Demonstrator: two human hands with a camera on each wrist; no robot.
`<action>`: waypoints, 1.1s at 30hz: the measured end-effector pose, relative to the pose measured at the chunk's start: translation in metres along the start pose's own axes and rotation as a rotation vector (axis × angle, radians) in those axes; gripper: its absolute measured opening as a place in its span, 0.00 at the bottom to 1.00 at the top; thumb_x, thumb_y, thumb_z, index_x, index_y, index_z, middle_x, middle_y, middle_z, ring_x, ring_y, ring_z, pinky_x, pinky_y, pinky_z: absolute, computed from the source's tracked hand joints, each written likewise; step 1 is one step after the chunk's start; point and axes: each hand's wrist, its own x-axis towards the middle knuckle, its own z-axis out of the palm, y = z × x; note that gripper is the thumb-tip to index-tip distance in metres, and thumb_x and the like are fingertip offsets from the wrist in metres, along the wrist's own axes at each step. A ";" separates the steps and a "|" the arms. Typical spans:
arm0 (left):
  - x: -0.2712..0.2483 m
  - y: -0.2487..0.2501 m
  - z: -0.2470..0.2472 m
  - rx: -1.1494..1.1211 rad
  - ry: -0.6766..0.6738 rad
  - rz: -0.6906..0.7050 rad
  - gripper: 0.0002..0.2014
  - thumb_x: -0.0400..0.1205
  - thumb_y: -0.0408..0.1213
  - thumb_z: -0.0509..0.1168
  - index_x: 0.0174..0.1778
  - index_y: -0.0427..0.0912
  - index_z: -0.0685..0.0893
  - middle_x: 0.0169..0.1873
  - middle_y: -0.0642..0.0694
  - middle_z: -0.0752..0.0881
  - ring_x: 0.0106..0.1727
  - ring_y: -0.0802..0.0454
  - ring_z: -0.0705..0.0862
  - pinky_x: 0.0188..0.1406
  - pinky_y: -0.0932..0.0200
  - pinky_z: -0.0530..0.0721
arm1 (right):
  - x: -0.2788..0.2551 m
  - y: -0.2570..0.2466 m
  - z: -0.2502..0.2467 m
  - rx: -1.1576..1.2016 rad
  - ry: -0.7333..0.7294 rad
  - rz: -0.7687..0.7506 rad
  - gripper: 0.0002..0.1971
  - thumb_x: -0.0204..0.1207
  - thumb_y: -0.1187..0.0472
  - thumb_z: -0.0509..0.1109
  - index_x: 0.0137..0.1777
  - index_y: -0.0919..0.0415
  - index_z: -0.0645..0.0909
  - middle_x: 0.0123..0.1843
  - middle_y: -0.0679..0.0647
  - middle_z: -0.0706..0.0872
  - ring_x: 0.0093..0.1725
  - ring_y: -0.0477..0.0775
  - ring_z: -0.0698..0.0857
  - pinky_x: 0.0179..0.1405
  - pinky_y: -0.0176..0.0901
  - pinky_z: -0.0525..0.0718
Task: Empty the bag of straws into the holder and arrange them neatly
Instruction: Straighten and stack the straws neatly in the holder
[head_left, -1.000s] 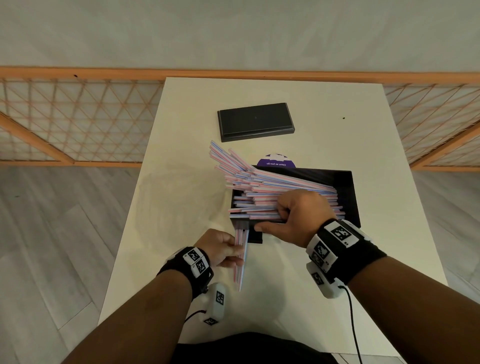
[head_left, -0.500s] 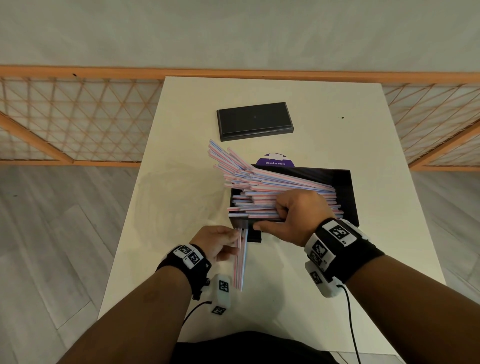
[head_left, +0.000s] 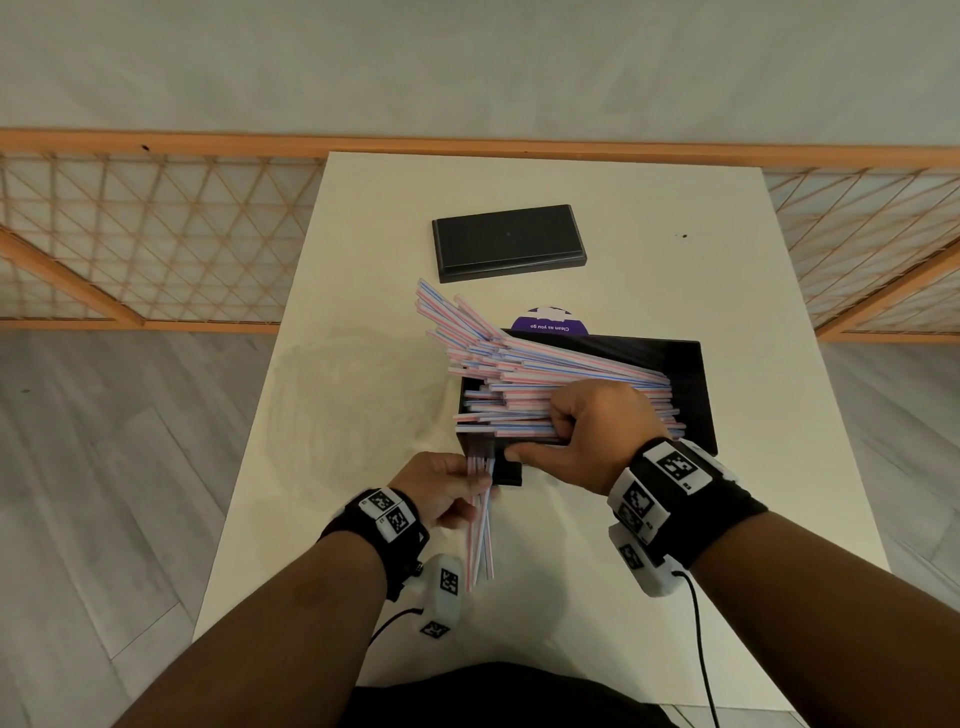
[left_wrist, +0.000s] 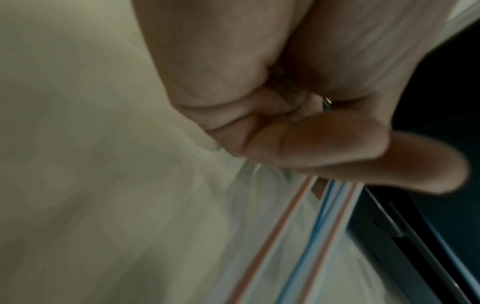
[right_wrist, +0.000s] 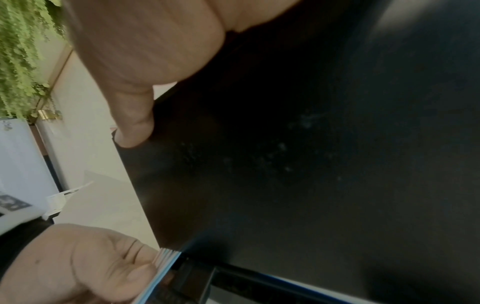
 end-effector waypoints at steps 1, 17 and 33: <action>0.000 0.000 0.001 -0.003 -0.002 -0.002 0.02 0.80 0.31 0.74 0.44 0.41 0.90 0.42 0.38 0.94 0.23 0.53 0.85 0.22 0.62 0.82 | 0.000 0.000 0.000 0.000 0.002 -0.002 0.31 0.60 0.26 0.72 0.24 0.50 0.63 0.24 0.46 0.74 0.25 0.49 0.73 0.24 0.41 0.73; 0.001 -0.009 0.004 0.083 -0.064 -0.046 0.06 0.77 0.35 0.78 0.48 0.39 0.92 0.46 0.33 0.93 0.25 0.51 0.87 0.24 0.62 0.84 | 0.001 0.002 0.000 -0.008 0.001 -0.036 0.30 0.59 0.25 0.67 0.24 0.50 0.62 0.23 0.45 0.72 0.25 0.50 0.73 0.24 0.40 0.70; 0.001 -0.013 0.003 0.184 -0.189 -0.073 0.03 0.78 0.35 0.78 0.42 0.39 0.94 0.44 0.38 0.94 0.35 0.52 0.91 0.33 0.62 0.87 | 0.001 0.000 -0.001 -0.001 0.011 -0.048 0.31 0.59 0.24 0.67 0.24 0.51 0.62 0.23 0.45 0.71 0.25 0.50 0.73 0.24 0.40 0.70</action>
